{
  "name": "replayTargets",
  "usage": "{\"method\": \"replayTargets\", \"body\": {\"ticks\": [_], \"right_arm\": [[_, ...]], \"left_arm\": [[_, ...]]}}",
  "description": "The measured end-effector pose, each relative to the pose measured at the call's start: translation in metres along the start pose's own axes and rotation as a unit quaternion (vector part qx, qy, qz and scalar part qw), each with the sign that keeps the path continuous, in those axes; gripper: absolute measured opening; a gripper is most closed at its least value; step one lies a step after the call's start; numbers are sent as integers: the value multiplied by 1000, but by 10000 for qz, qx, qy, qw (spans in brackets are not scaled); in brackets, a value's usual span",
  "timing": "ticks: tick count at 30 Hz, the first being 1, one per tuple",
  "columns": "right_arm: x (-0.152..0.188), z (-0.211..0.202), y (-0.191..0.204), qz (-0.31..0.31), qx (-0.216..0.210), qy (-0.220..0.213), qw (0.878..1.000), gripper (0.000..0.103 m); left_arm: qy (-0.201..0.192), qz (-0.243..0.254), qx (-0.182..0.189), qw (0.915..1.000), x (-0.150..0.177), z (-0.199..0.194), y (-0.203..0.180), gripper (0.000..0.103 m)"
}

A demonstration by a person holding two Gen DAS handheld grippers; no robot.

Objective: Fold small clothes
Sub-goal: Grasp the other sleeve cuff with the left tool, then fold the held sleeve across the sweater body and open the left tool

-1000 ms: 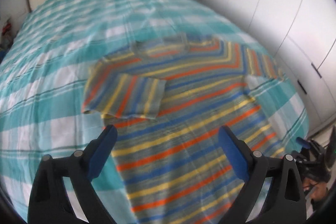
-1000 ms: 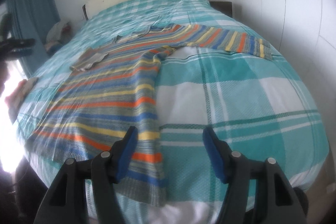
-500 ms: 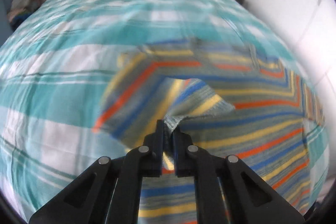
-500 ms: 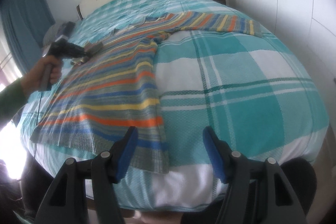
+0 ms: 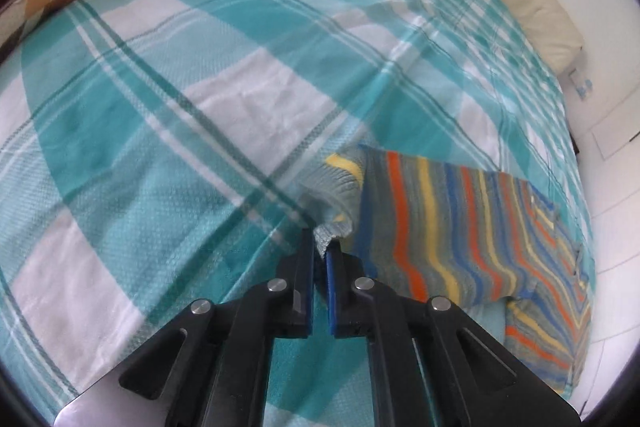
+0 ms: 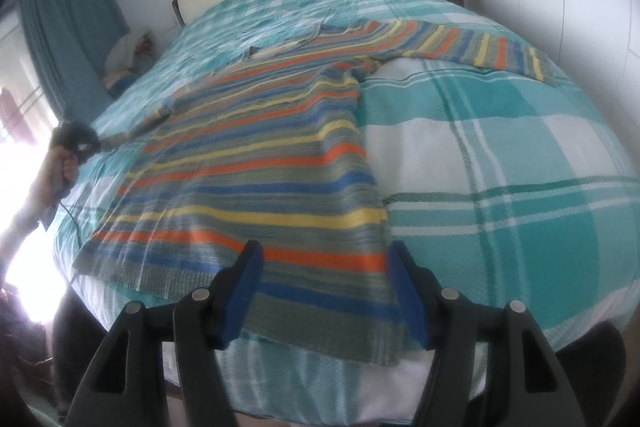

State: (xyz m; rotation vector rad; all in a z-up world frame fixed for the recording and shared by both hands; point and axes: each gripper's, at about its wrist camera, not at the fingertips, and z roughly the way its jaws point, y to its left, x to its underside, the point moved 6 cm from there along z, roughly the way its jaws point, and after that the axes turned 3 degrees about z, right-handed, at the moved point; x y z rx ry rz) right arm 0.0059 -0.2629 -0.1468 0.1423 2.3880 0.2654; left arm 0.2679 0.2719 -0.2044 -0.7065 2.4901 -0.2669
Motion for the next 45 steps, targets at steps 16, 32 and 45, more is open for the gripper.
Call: {"method": "replayTargets", "body": {"ticks": [16,32,45], "right_arm": [[-2,-28,-57,148,650,32,9978,69],[22,17,-43,206,-884,1460,9851,4],[33,20,-50,-225,-23,1367,9904,5]], "left_arm": [[-704,1157,-659,9886,16,-114,33,67],[1040,3649,965,9202,273,-108,-111,12],[728,3264,956,9376,277,-112,-92,10]]}}
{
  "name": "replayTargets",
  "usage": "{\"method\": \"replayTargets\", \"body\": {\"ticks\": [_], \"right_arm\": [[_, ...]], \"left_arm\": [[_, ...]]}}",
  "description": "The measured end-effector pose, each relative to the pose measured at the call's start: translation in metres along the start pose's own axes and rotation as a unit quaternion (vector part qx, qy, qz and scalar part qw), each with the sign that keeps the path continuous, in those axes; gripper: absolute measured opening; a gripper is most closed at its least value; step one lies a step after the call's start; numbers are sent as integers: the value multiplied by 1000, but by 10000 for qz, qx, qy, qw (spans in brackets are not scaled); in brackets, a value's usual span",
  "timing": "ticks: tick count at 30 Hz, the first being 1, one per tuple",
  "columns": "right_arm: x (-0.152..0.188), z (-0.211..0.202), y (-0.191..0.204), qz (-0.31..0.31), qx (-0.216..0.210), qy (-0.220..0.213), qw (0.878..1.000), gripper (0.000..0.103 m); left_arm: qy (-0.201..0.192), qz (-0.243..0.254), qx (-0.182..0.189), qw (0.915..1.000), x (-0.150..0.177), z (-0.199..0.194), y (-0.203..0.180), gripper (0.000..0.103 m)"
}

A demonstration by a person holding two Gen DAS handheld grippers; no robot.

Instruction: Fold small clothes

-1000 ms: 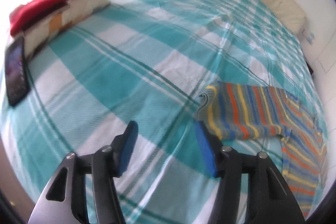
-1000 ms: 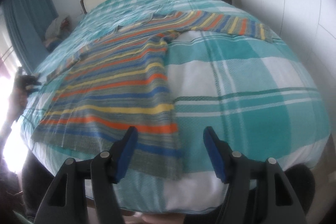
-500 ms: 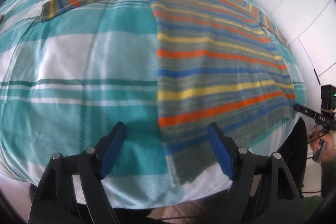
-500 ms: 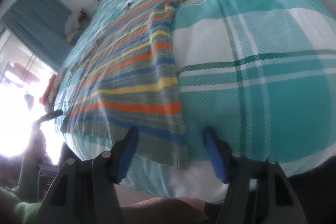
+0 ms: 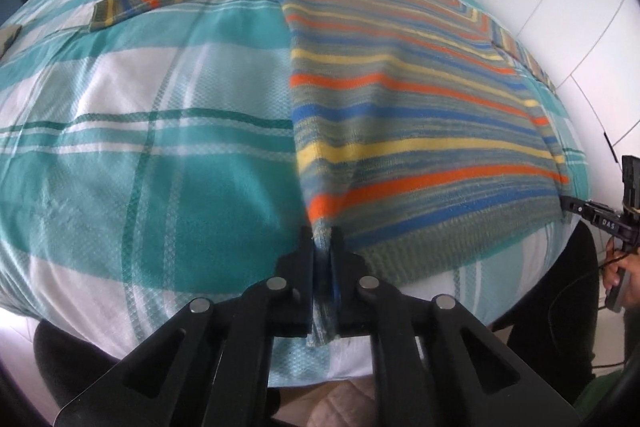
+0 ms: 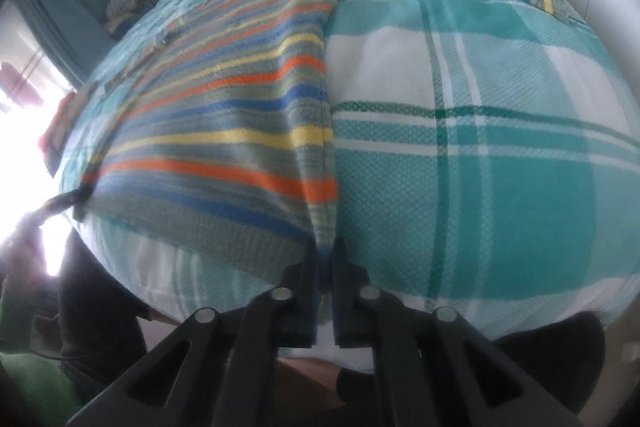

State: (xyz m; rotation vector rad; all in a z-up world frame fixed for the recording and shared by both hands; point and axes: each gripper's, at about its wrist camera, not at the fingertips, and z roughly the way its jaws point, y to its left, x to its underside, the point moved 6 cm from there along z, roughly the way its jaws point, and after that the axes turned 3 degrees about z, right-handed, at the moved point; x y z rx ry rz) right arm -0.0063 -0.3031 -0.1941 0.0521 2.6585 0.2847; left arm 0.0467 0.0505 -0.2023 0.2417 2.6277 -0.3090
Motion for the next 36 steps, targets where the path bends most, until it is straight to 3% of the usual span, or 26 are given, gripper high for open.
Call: {"method": "replayTargets", "body": {"ticks": [1,2,3,5,7,11,13,18,22,25,27,31,36], "right_arm": [[0,-2,1,-13,39,-94,9999,5],[0,-5,1,-4,41,-163,9999,5],[1,-8,1,30,14,-207,9998,14],[6,-16,-4,110,68,-235,9996,30],[6,-31,-8,158,240,-423,9987,45],[-11,-67,-20,199,632,-1150,9912,57],[-26,-77,-24,184,728,-1509,9857,62],[-78,-69,-13,82,589,-2090,9761,63],[-122,-42,-7,-248,712,-2377,9684,63],[-143,-17,-16,-347,888,-2451,9648,63],[-148,0,-28,-315,1042,-2405,9645,63],[-140,29,-52,62,803,-2134,9736,64],[-139,30,-54,77,848,-2177,9723,71]], "left_arm": [[-51,-20,-51,10000,2,-4,-1,13],[-91,-48,-131,9999,3,-8,-1,26],[-153,-73,-223,9996,7,-15,1,36],[-427,-169,-469,9978,10,-32,5,71],[-772,-300,-566,9950,7,-49,12,79],[-1428,-650,-575,9859,-18,-74,22,92],[-1685,-768,-645,9806,-39,-74,28,93],[-2037,-1083,-796,9698,-93,-44,58,95],[-1987,-1088,-988,9690,-118,-6,85,95],[-1673,-1312,-1023,9718,-120,26,109,95],[-1497,-1557,-821,9729,-110,43,120,95],[-1658,-1583,-636,9713,-104,44,120,99],[-1566,-1399,-874,9738,-106,50,114,101]]}}
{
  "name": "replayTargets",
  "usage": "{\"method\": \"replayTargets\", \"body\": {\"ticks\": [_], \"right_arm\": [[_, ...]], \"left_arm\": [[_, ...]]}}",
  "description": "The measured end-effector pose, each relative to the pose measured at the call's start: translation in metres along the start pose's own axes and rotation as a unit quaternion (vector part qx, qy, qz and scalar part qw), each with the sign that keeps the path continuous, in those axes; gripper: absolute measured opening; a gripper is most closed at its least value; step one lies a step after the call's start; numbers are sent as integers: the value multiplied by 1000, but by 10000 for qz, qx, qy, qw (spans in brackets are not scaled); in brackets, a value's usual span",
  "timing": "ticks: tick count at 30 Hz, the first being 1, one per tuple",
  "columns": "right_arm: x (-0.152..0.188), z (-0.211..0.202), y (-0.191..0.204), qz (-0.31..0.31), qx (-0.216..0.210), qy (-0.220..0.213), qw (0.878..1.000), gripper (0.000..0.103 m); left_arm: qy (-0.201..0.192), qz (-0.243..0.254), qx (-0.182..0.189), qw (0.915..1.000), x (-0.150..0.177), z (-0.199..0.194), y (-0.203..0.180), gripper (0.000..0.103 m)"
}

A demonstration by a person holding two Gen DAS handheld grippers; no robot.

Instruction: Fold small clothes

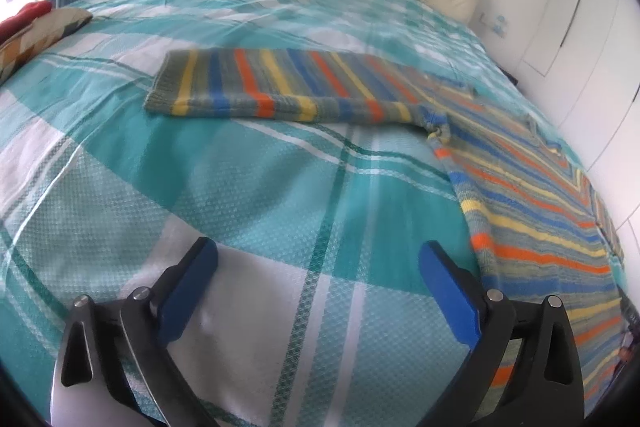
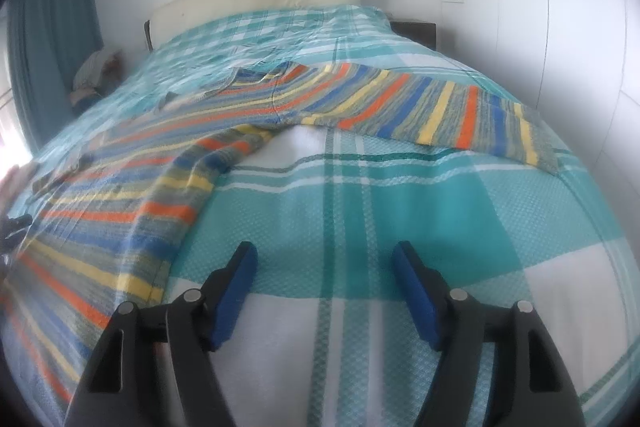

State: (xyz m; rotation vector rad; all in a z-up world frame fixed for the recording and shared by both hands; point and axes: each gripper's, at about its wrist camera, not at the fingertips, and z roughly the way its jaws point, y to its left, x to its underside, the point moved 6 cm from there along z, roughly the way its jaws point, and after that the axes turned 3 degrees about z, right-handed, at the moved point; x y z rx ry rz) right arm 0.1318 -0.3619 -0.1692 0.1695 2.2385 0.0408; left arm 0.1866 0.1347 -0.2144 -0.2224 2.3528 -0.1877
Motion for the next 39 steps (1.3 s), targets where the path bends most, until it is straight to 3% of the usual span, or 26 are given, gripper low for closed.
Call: {"method": "replayTargets", "body": {"ticks": [39], "right_arm": [[0,3,-2,-11,-41,18,10000,76]], "left_arm": [[30,71,-128,9999,0,1,-1,102]]}}
